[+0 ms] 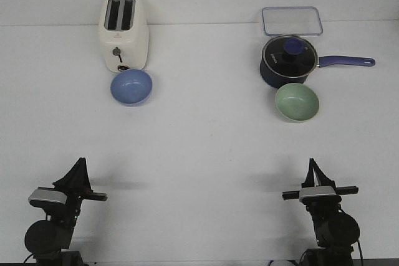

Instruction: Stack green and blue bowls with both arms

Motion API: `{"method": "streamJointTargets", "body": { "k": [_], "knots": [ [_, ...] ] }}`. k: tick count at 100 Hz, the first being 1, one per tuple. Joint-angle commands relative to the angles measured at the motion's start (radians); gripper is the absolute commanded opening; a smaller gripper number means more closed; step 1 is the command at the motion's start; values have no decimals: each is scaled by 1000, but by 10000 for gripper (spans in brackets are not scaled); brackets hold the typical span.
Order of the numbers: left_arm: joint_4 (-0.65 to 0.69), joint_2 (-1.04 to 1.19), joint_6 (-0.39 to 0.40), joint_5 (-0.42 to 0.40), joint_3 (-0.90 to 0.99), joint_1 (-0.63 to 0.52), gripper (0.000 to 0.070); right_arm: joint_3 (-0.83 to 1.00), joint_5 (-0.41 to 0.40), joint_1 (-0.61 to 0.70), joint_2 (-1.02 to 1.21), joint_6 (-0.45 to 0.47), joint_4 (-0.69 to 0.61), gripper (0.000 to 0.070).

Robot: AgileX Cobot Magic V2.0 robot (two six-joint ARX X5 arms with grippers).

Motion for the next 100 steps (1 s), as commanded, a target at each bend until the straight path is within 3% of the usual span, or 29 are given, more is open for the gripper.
{"method": "streamJointTargets", "body": {
  "k": [1,71,100],
  "knots": [
    [14,-1,-1,2,-19,1,15,-2,0,0,0,-2,13,0],
    [14,-1,-1,2,-19,1,15,-2,0,0,0,-1,13,0],
    [14,-1,-1,2,-19,1,15,-2,-11,0,0,172,46,0]
  ]
}}
